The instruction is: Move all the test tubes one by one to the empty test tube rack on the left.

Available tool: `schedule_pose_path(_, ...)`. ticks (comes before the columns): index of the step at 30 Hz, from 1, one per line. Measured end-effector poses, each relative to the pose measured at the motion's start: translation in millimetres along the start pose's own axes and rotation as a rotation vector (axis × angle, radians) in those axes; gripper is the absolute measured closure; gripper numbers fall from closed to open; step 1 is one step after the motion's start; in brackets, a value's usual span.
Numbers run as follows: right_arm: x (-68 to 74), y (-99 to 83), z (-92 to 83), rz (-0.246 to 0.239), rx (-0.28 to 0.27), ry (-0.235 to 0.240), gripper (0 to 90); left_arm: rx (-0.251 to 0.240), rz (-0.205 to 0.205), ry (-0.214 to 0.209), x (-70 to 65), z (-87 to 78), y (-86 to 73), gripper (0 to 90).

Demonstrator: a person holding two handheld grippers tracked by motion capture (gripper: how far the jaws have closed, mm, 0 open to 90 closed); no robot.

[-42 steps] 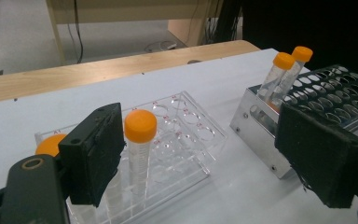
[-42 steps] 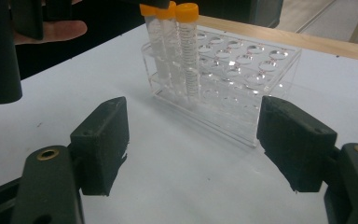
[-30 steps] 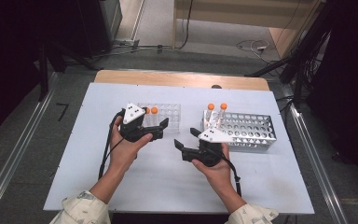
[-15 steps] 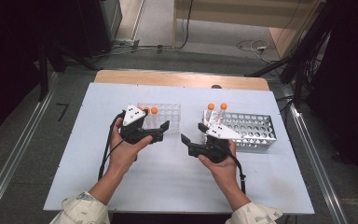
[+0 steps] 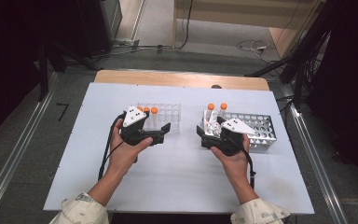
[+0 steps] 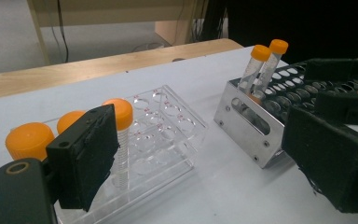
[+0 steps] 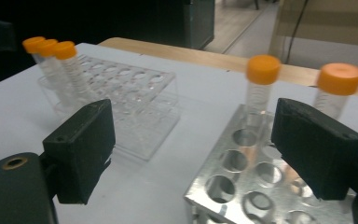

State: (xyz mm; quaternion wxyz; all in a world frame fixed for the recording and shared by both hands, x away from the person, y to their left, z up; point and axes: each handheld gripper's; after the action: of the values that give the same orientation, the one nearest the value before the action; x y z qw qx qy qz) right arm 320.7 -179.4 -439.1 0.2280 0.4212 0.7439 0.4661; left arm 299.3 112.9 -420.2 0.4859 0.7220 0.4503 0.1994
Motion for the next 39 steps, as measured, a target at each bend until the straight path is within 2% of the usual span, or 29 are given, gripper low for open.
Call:
schedule_pose_path(11, -33.0, 1.7, 7.1, 0.06, 0.008, -0.158, 13.2, -0.01, -0.007, -0.009, -1.4, -1.4, 0.2, 12.3)
schedule_pose_path(16, -35.9, -0.4, 16.4, 0.031, 0.03, -0.233, 16.6, -0.011, -0.011, -0.009, -0.1, -2.0, 0.5, 12.3)
schedule_pose_path(23, -41.5, 2.0, 27.6, 0.056, 0.051, -0.313, 25.6, -0.012, -0.014, -0.017, -0.9, -1.9, 0.5, 12.5)
schedule_pose_path(28, -43.1, 6.1, 32.8, 0.059, 0.064, -0.308, 38.3, -0.018, -0.019, -0.019, 0.3, -3.2, 0.9, 12.9)
schedule_pose_path(33, -44.7, 7.7, 37.3, 0.082, 0.08, -0.309, 46.3, -0.019, -0.024, -0.024, 0.8, -4.0, 1.0, 13.3)
schedule_pose_path(39, -45.9, 8.5, 42.2, 0.086, 0.112, -0.306, 54.8, -0.019, -0.025, -0.025, 1.2, -4.1, 1.0, 13.5)
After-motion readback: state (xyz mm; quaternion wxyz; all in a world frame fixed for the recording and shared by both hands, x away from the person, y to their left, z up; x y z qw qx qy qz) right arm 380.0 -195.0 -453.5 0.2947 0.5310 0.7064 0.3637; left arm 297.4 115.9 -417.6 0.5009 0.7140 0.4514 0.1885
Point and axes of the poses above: each handheld gripper's, and its own axes: z roughly forward along the jaws, y roughly out of its top, x roughly to its left, and after that the axes turned 6 degrees about x, right-handed
